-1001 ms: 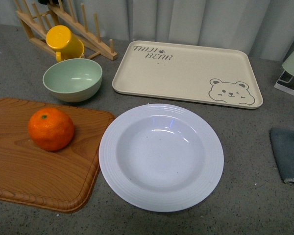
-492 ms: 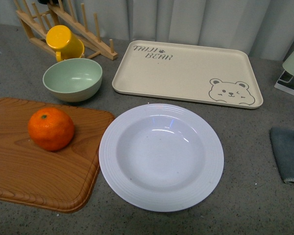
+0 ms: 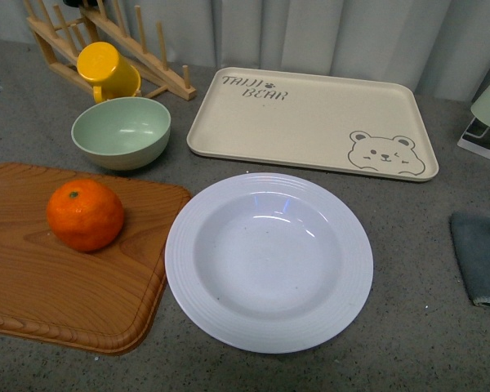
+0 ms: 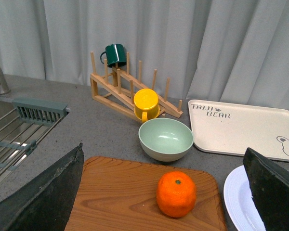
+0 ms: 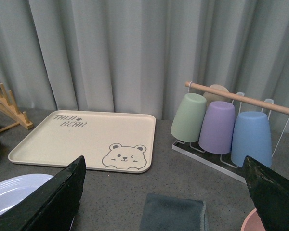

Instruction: Place orange and plate with both arms

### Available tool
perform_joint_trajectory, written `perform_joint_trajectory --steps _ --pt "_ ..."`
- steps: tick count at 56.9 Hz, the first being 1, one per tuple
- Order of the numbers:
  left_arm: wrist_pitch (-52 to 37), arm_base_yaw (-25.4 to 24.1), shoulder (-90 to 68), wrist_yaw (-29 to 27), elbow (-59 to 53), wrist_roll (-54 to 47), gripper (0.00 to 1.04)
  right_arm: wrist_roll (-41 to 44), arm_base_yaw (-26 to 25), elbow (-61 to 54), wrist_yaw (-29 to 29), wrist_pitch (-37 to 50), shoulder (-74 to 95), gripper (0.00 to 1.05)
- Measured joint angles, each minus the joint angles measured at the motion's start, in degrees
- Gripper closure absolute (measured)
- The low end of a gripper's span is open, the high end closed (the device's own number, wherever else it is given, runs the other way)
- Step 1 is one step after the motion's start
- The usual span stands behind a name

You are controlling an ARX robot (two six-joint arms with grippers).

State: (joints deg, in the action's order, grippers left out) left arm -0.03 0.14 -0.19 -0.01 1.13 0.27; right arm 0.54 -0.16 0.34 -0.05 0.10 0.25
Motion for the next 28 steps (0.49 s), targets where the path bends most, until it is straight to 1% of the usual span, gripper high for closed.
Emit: perform_joint_trajectory --steps 28 --pt "0.0 0.0 0.0 0.0 0.0 0.0 0.07 0.0 0.0 0.0 0.0 0.0 0.0 0.09"
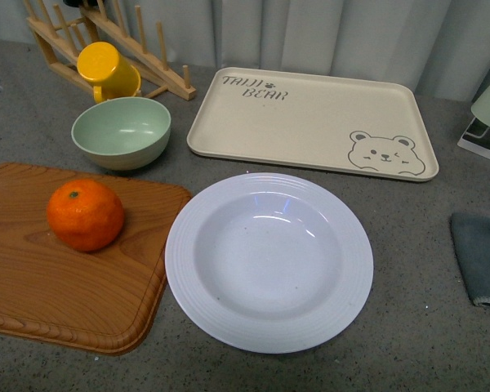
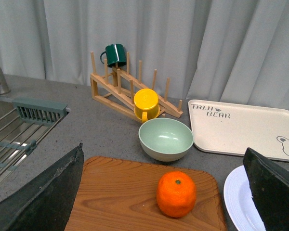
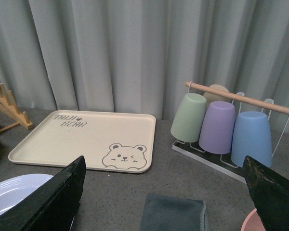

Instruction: Place orange and plate with both arms

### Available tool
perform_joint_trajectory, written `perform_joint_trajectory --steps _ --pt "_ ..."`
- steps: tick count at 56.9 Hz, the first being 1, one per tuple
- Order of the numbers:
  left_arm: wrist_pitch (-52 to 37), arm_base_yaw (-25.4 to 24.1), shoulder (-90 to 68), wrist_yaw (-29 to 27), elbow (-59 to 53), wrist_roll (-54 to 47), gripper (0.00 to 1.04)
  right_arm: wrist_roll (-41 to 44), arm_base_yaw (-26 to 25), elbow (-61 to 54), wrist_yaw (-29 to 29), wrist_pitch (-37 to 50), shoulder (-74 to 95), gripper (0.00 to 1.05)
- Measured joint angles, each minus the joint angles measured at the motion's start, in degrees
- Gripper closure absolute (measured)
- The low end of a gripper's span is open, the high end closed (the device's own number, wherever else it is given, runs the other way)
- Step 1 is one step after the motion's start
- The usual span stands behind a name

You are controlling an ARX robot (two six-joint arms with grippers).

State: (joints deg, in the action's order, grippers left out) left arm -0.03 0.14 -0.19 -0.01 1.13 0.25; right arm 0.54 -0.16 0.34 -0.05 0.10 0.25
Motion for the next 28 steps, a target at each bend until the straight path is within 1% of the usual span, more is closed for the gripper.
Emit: perform_joint_trajectory --steps 28 --pt "0.0 0.0 0.0 0.0 0.0 0.0 0.07 0.0 0.0 0.0 0.0 0.0 0.0 0.09"
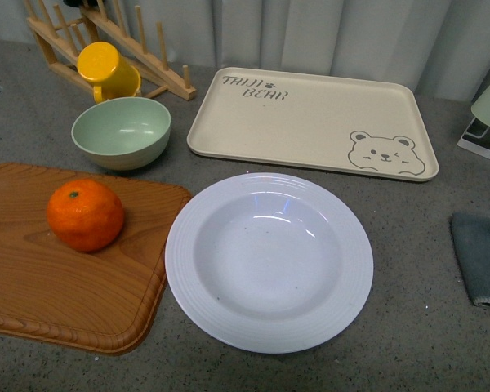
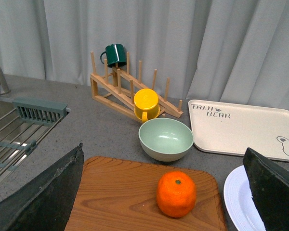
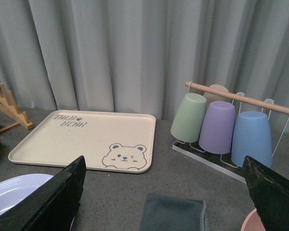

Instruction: Place orange and plate with both arms

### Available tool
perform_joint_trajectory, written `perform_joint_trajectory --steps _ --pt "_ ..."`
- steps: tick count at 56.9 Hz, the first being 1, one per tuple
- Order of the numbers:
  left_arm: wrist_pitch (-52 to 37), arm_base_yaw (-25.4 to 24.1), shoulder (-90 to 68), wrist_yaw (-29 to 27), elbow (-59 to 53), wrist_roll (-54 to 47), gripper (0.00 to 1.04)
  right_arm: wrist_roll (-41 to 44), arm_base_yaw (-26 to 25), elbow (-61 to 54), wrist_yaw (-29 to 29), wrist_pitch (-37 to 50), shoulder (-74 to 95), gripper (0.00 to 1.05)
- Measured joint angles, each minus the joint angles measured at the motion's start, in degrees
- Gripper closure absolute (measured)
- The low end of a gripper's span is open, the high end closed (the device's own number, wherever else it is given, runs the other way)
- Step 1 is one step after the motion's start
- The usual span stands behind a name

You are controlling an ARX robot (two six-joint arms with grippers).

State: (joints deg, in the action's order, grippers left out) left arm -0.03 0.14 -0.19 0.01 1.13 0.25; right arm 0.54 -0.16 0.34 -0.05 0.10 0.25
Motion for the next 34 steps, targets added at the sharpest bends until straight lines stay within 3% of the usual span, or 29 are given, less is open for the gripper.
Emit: perform_joint_trajectory --steps 7,8,11,13,17,20,26,34 --pt "0.2 0.5 -0.3 -1.9 0.1 0.6 0.07 0.0 0.0 0.0 0.0 0.0 0.0 0.09" --pt "0.7 1.5 -0.9 -3.9 0.2 1.4 0.07 0.0 0.0 0.0 0.0 0.0 0.0 0.09" --pt "1.6 6.0 -4.3 -18.4 0.7 5.5 0.07 0.0 0.0 0.0 0.0 0.0 0.0 0.09" --pt "1.5 7.8 -6.7 -25.2 0.9 7.4 0.07 0.0 0.0 0.0 0.0 0.0 0.0 0.09" --pt "-1.4 7.6 -12.3 -32.5 1.0 9.6 0.07 0.0 0.0 0.0 0.0 0.0 0.0 0.09" --pt "-5.1 5.2 -17.2 -32.4 1.7 10.3 0.07 0.0 0.0 0.0 0.0 0.0 0.0 0.09" --pt "-15.1 -0.1 -30.9 -24.9 4.3 10.7 0.07 0.0 0.1 0.0 -0.1 0.0 0.0 0.09" --pt "-26.8 -1.2 -51.4 -15.2 10.4 10.8 0.07 0.0 0.1 0.0 0.0 0.0 0.0 0.09"
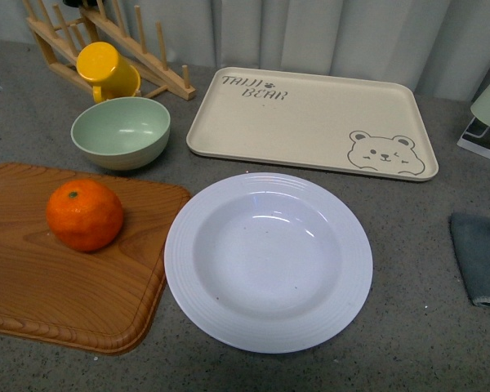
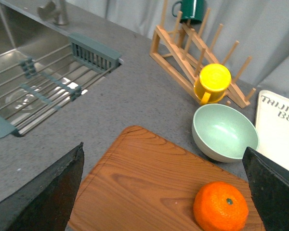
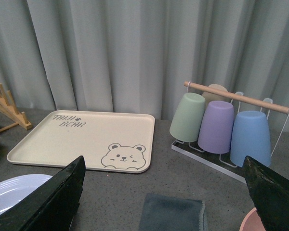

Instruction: Place orange and plate with both arms

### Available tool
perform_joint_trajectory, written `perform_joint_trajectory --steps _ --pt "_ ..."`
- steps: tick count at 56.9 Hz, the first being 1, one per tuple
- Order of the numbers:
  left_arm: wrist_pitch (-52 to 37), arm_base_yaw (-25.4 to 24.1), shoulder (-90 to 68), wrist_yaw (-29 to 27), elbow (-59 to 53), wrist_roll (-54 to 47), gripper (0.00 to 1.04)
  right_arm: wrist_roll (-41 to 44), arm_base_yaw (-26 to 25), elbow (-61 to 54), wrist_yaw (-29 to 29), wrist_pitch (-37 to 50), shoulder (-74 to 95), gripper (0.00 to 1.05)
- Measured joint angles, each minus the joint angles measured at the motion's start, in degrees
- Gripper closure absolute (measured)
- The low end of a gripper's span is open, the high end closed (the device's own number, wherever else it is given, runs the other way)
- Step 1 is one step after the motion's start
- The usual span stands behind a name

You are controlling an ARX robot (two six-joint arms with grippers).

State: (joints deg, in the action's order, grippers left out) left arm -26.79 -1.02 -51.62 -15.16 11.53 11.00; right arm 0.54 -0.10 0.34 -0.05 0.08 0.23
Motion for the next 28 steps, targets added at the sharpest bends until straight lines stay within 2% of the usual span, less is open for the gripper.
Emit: perform_joint_trajectory --steps 4,14,28 --pt "-3.9 1.0 -9.0 3.3 3.0 -2.1 0.07 0.0 0.0 0.0 0.0 0.0 0.0 0.09" --pt "-5.4 1.6 -27.6 9.6 10.5 -3.2 0.07 0.0 0.0 0.0 0.0 0.0 0.0 0.09" --pt "-5.3 3.1 -38.8 11.4 15.7 -3.4 0.07 0.0 0.0 0.0 0.0 0.0 0.0 0.09"
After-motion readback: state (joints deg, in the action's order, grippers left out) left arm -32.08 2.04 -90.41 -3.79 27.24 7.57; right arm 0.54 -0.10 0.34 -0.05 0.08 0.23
